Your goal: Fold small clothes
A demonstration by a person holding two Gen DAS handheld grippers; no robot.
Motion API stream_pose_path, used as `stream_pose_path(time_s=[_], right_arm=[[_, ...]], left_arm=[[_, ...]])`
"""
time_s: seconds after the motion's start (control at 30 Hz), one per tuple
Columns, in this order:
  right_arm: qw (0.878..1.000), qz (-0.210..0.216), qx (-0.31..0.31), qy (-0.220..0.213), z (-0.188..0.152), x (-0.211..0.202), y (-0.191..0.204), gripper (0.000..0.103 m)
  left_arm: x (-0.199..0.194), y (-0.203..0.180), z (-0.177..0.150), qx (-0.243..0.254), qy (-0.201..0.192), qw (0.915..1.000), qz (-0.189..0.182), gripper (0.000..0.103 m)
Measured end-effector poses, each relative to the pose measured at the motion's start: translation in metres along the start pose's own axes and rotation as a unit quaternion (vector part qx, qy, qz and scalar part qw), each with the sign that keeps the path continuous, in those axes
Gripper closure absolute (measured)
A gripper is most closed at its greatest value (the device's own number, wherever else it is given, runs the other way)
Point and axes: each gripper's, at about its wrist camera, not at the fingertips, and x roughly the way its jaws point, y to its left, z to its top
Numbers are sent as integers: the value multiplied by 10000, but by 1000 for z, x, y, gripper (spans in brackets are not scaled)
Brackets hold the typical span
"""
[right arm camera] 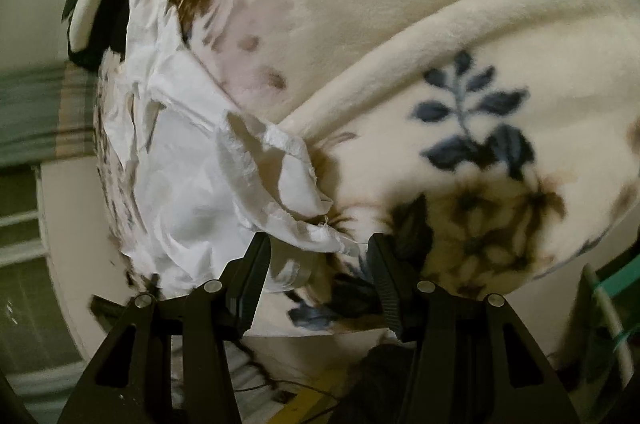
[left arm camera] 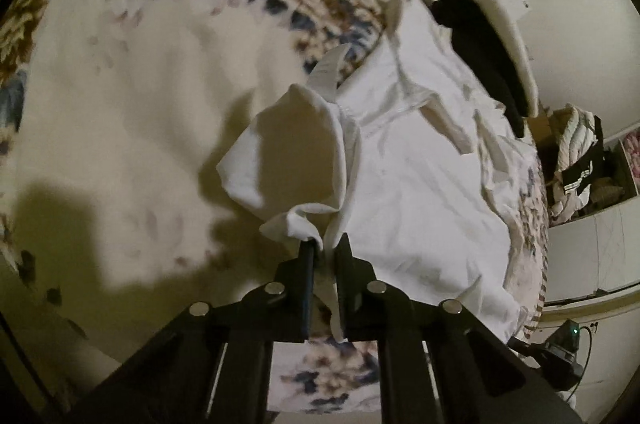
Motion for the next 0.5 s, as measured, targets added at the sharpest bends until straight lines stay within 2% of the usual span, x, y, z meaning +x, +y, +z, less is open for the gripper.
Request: stream_pose_path(time_s=[0.07, 0.1, 0.13, 0.17, 0.33, 0.5], right_arm=[[9996, -94, -270, -51, -1, 5, 5, 50], [9993, -121, -339, -52, -1, 8, 7, 56], [9995, -32, -326, -45, -2, 10, 8, 86], [9998, 17, -219, 26, -3, 12, 8, 96], [9991, 426, 42, 8, -18, -7, 15, 98], [9948, 996, 194, 17, -37, -51, 31, 98]], left_arm=[[-6, -2, -2, -23, -34, 10000, -22, 96], [-11, -3, -4, -41, -47, 10000, -16, 96], [-15, -4, -5, -59, -54, 10000, -26, 96], [-20, -5, -7, -81, -68, 9999, -45, 96], [-52, -10, -15, -313, -82, 9995, -29, 96], [-87, -12, -9, -558, -163, 9983, -109, 96]])
